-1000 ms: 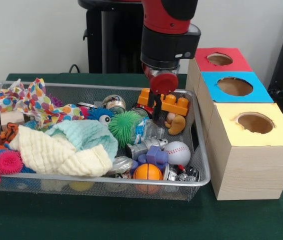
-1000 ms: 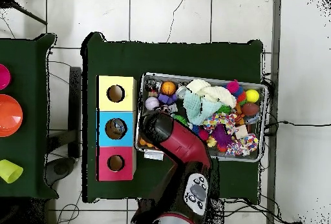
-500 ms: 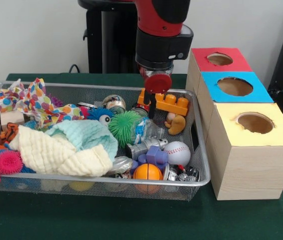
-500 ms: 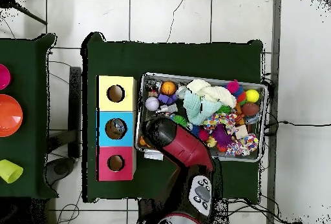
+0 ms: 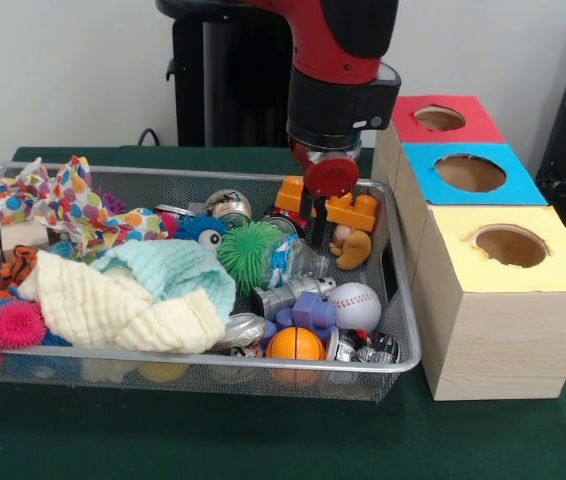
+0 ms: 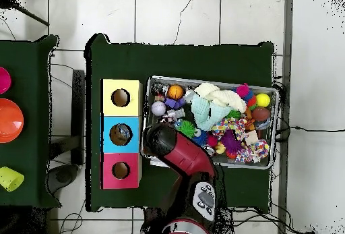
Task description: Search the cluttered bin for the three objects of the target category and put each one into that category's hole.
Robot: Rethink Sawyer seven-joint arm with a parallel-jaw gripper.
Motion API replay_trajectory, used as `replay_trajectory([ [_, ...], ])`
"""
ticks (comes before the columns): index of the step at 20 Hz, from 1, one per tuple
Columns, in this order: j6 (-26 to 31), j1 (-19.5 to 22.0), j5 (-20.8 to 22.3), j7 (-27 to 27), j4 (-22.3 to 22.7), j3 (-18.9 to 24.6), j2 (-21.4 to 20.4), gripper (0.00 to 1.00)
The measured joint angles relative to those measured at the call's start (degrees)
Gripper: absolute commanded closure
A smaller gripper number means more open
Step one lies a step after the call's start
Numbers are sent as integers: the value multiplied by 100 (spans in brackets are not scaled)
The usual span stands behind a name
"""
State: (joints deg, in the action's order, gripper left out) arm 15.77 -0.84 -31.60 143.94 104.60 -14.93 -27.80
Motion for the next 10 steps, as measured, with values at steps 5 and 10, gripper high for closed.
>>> replay_trajectory([
  [5, -12, -39, 0, 0, 21, -2, 12, 0],
  [10, -12, -62, -1, 0, 15, -7, 25, 0],
])
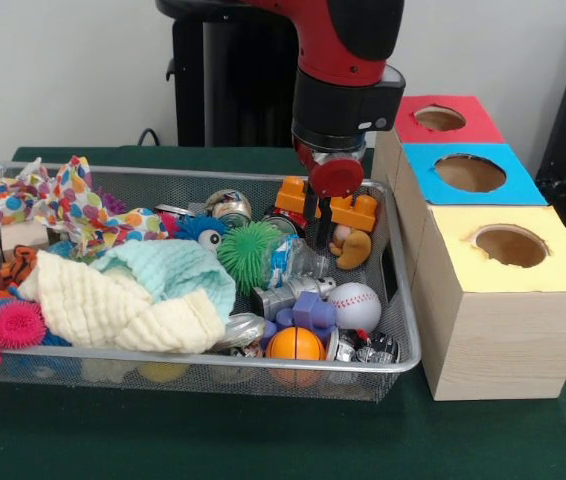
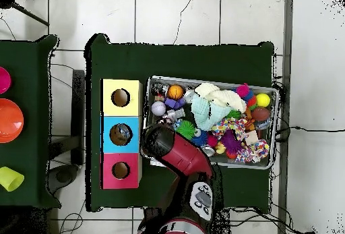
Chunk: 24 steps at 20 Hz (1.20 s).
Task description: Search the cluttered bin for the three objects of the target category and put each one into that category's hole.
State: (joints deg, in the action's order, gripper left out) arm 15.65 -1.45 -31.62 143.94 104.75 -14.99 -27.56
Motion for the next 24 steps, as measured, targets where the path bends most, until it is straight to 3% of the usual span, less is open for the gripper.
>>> replay_trajectory([
  [17, 4, -7, 1, 0, -100, -21, 26, 0],
  [24, 384, -28, 2, 0, -184, -141, -12, 0],
])
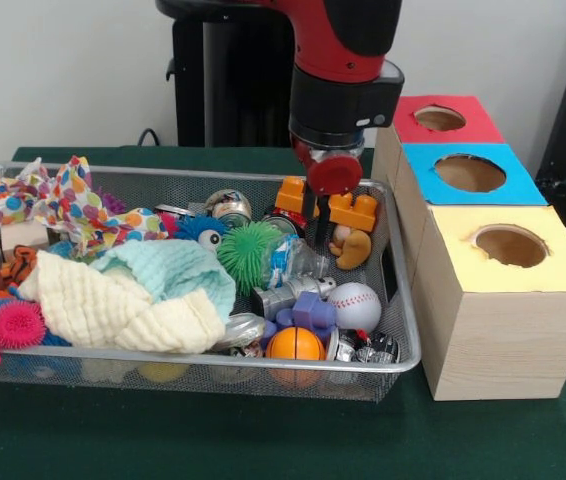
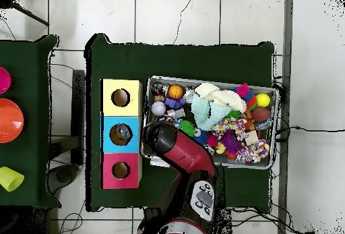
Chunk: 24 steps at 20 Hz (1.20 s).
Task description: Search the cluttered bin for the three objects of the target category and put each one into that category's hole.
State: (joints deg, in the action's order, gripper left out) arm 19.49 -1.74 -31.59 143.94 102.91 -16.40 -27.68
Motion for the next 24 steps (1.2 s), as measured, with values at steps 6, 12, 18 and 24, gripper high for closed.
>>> replay_trajectory([
  [6, 740, -64, 24, 0, -117, -247, -174, 0],
  [12, 776, 48, 25, 0, -125, -258, -276, 0],
  [18, 727, 144, 26, 0, -178, -248, -218, 0],
  [24, 727, 154, 26, 0, -364, -248, -83, 0],
])
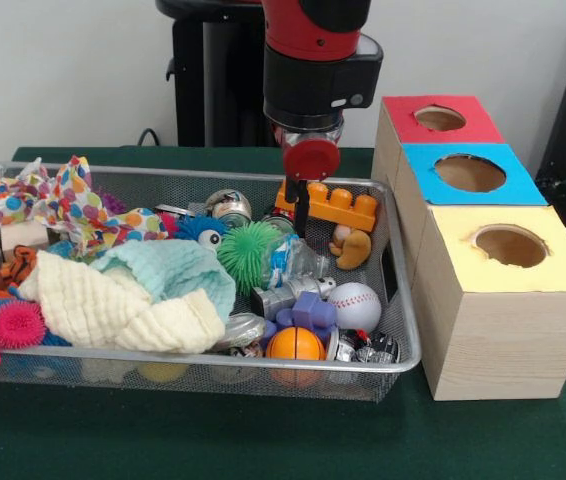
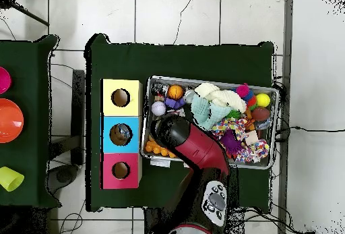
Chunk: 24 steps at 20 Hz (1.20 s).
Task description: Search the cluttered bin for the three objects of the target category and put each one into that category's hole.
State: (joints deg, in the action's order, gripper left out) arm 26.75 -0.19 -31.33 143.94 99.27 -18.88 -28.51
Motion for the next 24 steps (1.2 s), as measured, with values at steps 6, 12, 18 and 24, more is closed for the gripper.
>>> replay_trajectory([
  [6, 0, -1, 0, 0, -171, 2, 98, 0],
  [12, 0, -1, 0, 0, -194, 2, 104, 0],
  [18, 0, -1, 0, 0, -195, 1, 104, 0],
  [24, 0, -1, 0, 0, -195, 1, 106, 0],
])
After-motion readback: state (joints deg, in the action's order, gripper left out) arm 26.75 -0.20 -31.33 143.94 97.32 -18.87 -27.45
